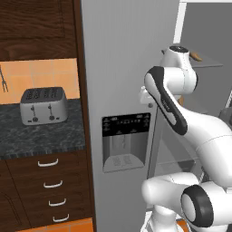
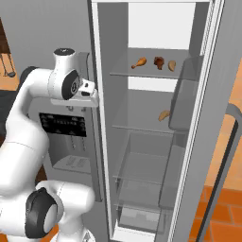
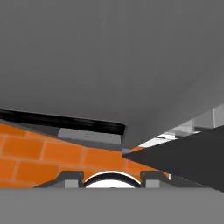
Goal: Place one sweet potato and one chicken drumstick in each tupperware on the nearby counter, to pack two identical lunches.
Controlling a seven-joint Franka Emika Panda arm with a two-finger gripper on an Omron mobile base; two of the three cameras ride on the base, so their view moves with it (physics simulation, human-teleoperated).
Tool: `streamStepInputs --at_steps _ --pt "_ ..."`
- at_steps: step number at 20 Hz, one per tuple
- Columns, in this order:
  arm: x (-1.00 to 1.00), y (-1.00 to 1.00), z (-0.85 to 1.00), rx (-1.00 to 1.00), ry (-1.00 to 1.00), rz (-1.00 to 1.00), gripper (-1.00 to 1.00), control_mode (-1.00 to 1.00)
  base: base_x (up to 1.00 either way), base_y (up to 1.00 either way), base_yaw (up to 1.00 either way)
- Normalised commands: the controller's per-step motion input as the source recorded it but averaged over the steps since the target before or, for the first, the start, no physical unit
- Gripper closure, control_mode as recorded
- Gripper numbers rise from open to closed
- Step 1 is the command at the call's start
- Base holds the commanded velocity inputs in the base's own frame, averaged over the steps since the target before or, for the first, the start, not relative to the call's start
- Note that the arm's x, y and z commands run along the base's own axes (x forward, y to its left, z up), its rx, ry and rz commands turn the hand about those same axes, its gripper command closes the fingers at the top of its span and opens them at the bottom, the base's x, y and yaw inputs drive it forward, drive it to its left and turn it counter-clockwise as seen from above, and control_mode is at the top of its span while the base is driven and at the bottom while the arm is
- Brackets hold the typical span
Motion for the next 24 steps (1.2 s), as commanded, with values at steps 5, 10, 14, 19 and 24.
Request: streamStepInputs --at_steps 5,10,14,19,24 --pt "-0.37 0.36 -0.05 -0.03 -0.01 0.12 -1.0 -1.0 0.0 0.0 0.0" --pt "-0.01 0.51 -0.69 -0.1 0.15 0.05 -1.0 -1.0 0.0 0.0 0.0" --pt "-0.65 -0.24 -0.6 -0.22 0.05 -0.05 -1.0 -1.0 0.0 0.0 0.0" --pt "-0.55 -0.98 -0.02 -0.07 -0.07 -0.24 -1.0 -1.0 0.0 0.0 0.0" --pt "0.0 -1.0 0.1 0.0 -0.14 -0.25 -1.0 -1.0 0.0 0.0 0.0"
